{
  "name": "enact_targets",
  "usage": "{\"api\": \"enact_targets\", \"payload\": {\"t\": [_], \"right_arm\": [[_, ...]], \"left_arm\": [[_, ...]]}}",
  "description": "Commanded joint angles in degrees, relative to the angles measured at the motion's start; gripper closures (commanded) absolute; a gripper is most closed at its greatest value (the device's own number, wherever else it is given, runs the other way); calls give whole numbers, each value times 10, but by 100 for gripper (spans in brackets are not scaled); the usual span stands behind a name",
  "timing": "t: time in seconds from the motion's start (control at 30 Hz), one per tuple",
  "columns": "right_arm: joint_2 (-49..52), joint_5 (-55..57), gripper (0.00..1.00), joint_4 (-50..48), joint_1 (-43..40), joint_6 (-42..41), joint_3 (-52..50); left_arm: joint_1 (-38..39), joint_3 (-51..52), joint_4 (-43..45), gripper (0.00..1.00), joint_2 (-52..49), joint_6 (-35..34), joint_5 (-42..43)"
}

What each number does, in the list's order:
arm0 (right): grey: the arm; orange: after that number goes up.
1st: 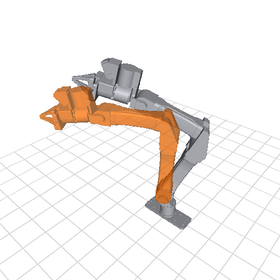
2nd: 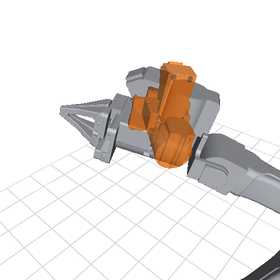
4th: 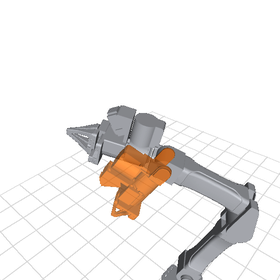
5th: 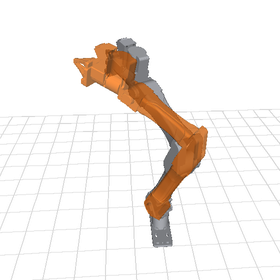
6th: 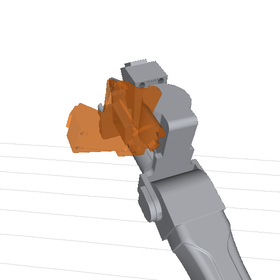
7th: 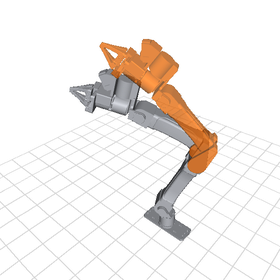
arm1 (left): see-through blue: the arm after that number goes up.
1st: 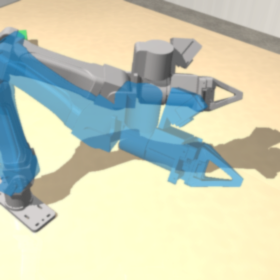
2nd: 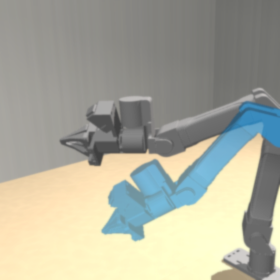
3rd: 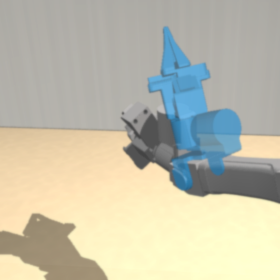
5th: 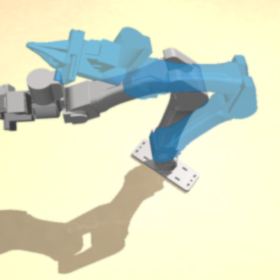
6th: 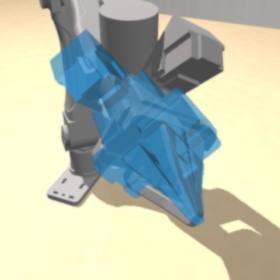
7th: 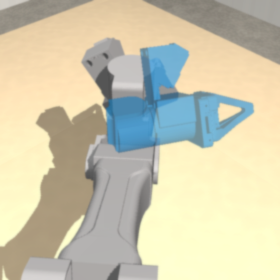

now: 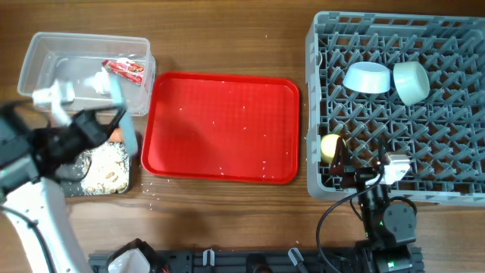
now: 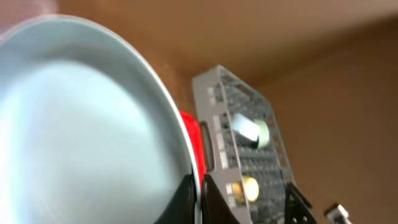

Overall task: Sort waste into correct bins and load items into the dishwasher rack
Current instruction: 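Carry the empty plate and stand it upright in the rack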

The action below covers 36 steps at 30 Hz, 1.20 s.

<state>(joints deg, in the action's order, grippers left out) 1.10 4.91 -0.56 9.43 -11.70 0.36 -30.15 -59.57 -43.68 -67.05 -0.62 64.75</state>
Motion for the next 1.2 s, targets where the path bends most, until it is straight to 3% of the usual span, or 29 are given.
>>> {"api": "enact_targets", "payload": {"t": [0.0,0.17,0.23,0.37,0.47,0.57,0.67,0.77,0.87,0.97,1.1,1.17], "right_arm": [[-6,-9,0,-3,-3,-4,-1],[-6,-9,0,-3,-3,-4,-1],[-6,-9,0,-3,-3,-4,-1],[-6,-9,0,-3,-3,-4,-1],[-6,-9,0,-3,-3,-4,-1],[-6,-9,0,-3,-3,-4,-1],[-6,-9,0,-3,-3,-4,-1],[-6,-9,0,-3,-3,-4,-1],[-6,-9,0,-3,-3,-4,-1],[-6,-9,0,-3,-3,-4,-1],[-6,-9,0,-3,-3,-4,-1],[-6,-9,0,-3,-3,-4,-1]], "left_arm": [[171,-4,159,96,3,-161,-27],[447,-4,416,96,-61,-268,-224],[537,-4,563,96,-127,-342,-281],[635,-4,836,96,-262,-461,-350],[661,-4,942,96,-341,-562,-399],[669,-4,981,96,-401,-669,-429],[671,-4,999,96,-435,-727,-422],[672,-4,1013,96,-437,-720,-407],[668,-15,1089,96,-433,-686,-381],[669,-50,1088,96,-430,-686,-350],[687,-68,1057,96,-430,-686,-347],[689,-68,990,96,-430,-686,-364]]}}
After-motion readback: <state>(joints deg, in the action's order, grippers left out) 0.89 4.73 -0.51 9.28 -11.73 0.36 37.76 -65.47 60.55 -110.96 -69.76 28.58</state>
